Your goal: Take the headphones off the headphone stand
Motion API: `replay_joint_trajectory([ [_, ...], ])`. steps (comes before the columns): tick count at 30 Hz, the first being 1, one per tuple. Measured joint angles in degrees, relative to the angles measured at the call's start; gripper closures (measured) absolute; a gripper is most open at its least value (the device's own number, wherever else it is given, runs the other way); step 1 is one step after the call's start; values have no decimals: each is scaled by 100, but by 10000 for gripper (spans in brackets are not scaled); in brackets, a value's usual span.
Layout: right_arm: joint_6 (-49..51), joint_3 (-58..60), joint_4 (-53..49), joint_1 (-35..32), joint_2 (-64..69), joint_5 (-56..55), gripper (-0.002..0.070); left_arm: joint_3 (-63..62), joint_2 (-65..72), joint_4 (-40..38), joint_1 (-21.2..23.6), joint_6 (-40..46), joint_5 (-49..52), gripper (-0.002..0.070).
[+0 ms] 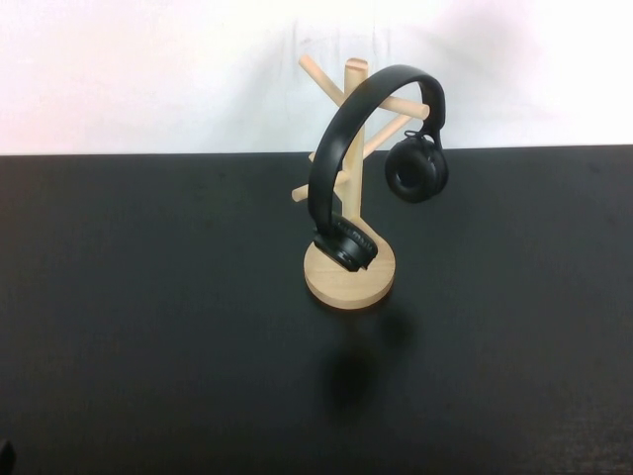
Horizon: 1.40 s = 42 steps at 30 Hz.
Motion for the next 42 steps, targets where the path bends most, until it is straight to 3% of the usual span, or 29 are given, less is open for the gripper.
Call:
replay_joint_trajectory([
  [5,-444,0,-24,317,935,-103,684,0,0,0,0,0,0,673],
  [13,-2131,0,-45,1767,2305,-1618,660,0,0,0,0,0,0,673],
  [17,-2291,-57,-45,2165,2805,-2635,543,0,0,0,0,0,0,673],
  [21,-2395,-469,-45,2457,3260,-2563,366,0,0,0,0,0,0,673],
  [24,-2440,-928,-45,2575,3523,-2259,296,0,0,0,0,0,0,673],
  [31,-2441,-1765,-45,2609,4040,-1709,271,0,0,0,0,0,0,673],
  [42,-2597,-1820,-69,2618,4447,-1663,269,0,0,2,0,0,0,673],
])
